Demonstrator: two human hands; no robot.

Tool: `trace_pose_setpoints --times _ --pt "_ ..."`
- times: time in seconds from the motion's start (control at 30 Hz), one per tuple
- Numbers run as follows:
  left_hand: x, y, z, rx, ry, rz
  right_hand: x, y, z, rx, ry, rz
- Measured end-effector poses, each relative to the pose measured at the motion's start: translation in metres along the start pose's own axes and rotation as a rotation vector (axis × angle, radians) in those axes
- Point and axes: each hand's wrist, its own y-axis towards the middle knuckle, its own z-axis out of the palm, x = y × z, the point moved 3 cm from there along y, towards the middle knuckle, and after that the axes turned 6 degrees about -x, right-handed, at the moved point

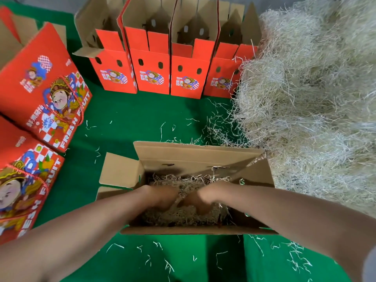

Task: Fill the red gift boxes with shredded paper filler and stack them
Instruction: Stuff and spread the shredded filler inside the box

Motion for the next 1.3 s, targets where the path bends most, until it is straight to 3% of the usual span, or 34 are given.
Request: trace_pose_setpoints --times 0.1,0.17,0.2,0.3,0.37,0.43,0.5,0.57,0.63,0.67,0.77,0.83,0.9,1.03,1.07,1.17,1.2,1.27,1.3 --pt "-0.003 -0.004 0.014 0.24 0.096 0.036 0.004 0.013 0.026 0.093 -0.049 -0.008" --pt "-0.004 -0.009 0.02 0.388 0.209 0.018 -0.002 0.011 0.03 0.032 0.009 0.076" --pt "-0.003 -0.011 0.021 0.421 0.258 -0.004 -0.006 0.01 0.031 0.022 0.018 0.122" --pt "0.002 -0.013 0.015 0.457 0.377 -0.061 -0.017 0.01 0.041 0.2 0.066 0.168" --pt "0.005 -0.015 0.009 0.478 0.44 -0.081 -0.017 0.006 0.041 0.137 0.117 0.186" --pt "0.007 -0.014 0.004 0.38 0.464 -0.101 -0.012 0.002 0.038 0.051 0.126 0.146" --pt "0.006 -0.009 -0.002 0.129 0.381 -0.077 -0.006 0.0 0.037 0.019 0.054 0.119" --pt "0.001 -0.005 -0.01 -0.15 0.314 -0.038 -0.011 -0.001 0.026 -0.128 -0.055 0.222" --pt "-0.002 -0.002 -0.012 -0.279 0.318 -0.025 -0.021 -0.007 0.02 -0.134 -0.209 0.344" --pt "-0.001 0.001 -0.006 -0.234 0.337 -0.033 -0.027 -0.009 0.022 -0.061 -0.254 0.377" --pt "0.017 0.004 0.021 0.163 0.309 -0.132 -0.045 -0.01 0.026 0.125 -0.267 0.355" --pt "0.024 0.0 0.03 0.321 0.287 -0.168 -0.051 -0.008 0.032 0.188 -0.241 0.368" --pt "0.016 -0.003 0.023 0.243 0.362 -0.073 -0.048 -0.005 0.033 0.133 -0.287 0.379" --pt "0.0 -0.004 -0.006 -0.109 0.386 0.044 -0.033 -0.001 0.031 -0.181 -0.381 0.301" --pt "0.001 -0.007 -0.005 -0.056 0.364 0.069 -0.028 -0.002 0.036 -0.156 -0.355 0.244" --pt "0.009 -0.022 0.023 0.462 0.328 0.009 -0.018 -0.018 0.054 0.083 -0.269 0.12" --pt "0.011 -0.027 0.028 0.565 0.33 -0.02 -0.02 -0.023 0.054 0.105 -0.248 0.133" --pt "0.012 -0.031 0.022 0.507 0.221 -0.108 -0.019 -0.037 0.043 -0.048 -0.211 0.173" --pt "0.011 -0.032 0.013 0.396 0.115 -0.14 -0.017 -0.045 0.032 -0.205 -0.172 0.176"
